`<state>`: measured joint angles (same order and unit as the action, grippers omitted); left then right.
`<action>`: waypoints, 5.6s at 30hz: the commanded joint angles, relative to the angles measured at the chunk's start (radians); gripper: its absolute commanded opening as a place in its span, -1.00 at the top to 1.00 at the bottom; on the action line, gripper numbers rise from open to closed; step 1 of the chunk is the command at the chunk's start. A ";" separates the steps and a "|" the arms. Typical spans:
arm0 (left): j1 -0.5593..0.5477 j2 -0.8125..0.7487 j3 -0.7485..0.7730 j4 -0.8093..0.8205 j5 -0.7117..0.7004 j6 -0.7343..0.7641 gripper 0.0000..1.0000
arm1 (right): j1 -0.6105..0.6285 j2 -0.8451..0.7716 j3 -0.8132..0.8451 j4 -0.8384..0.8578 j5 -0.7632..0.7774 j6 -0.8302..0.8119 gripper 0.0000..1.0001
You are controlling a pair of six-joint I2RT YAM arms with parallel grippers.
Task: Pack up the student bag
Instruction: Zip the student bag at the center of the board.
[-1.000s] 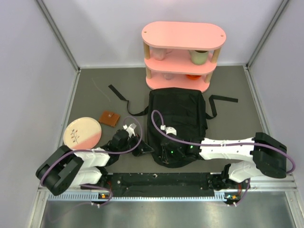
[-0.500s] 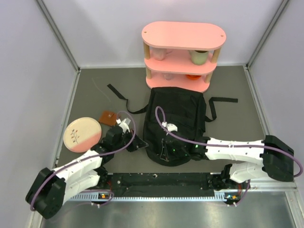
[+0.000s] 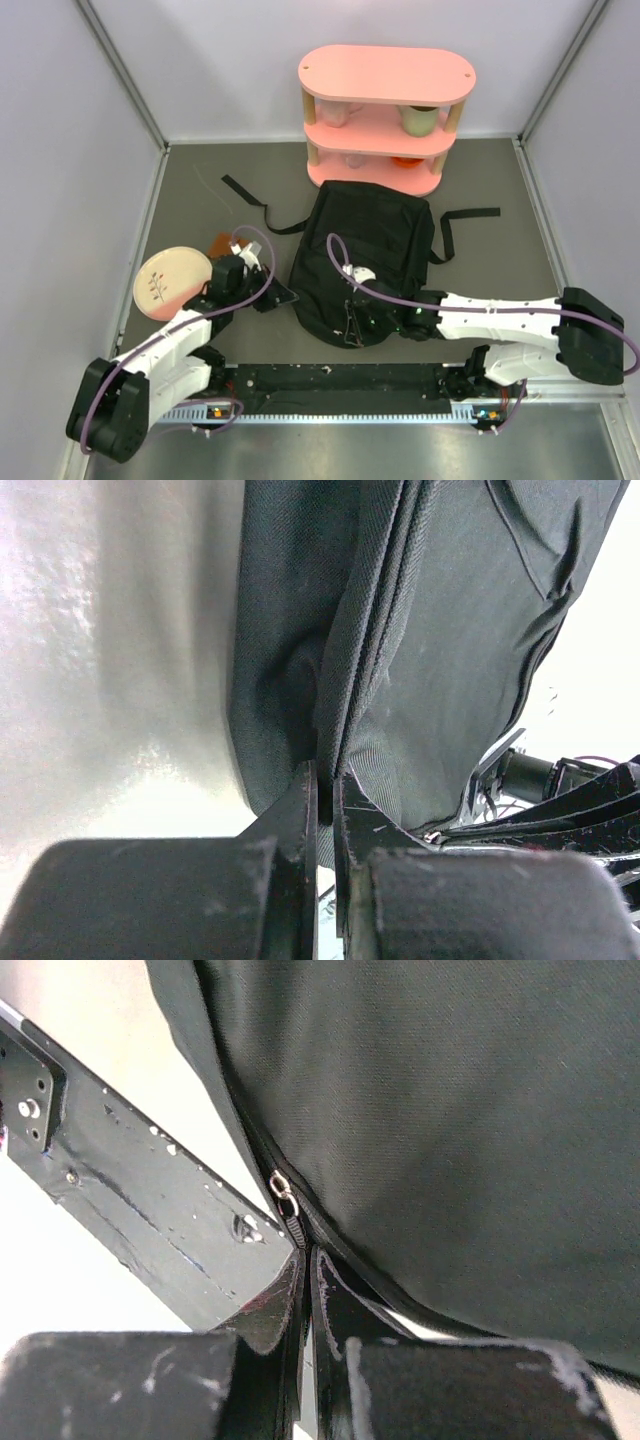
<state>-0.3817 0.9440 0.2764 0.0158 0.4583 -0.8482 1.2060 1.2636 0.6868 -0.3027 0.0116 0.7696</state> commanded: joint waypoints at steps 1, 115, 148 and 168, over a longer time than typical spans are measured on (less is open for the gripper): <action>0.081 0.009 0.073 0.010 -0.032 0.080 1.00 | 0.003 -0.064 -0.032 -0.081 0.016 -0.013 1.00; -0.276 -0.343 -0.181 0.019 -0.264 -0.276 -0.33 | -0.488 -0.573 -0.238 -0.004 -0.122 -0.004 -0.22; -0.276 -0.252 -0.192 0.101 -0.214 -0.287 -0.38 | -0.467 -0.372 -0.362 0.122 -0.085 0.645 0.19; -0.276 -0.228 -0.206 0.121 -0.208 -0.275 -0.11 | -0.507 -0.348 -0.371 0.151 -0.036 0.562 1.00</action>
<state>-0.6598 0.7071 0.0818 0.0608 0.2394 -1.1389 0.7105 0.9527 0.3138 -0.1986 -0.0757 1.3792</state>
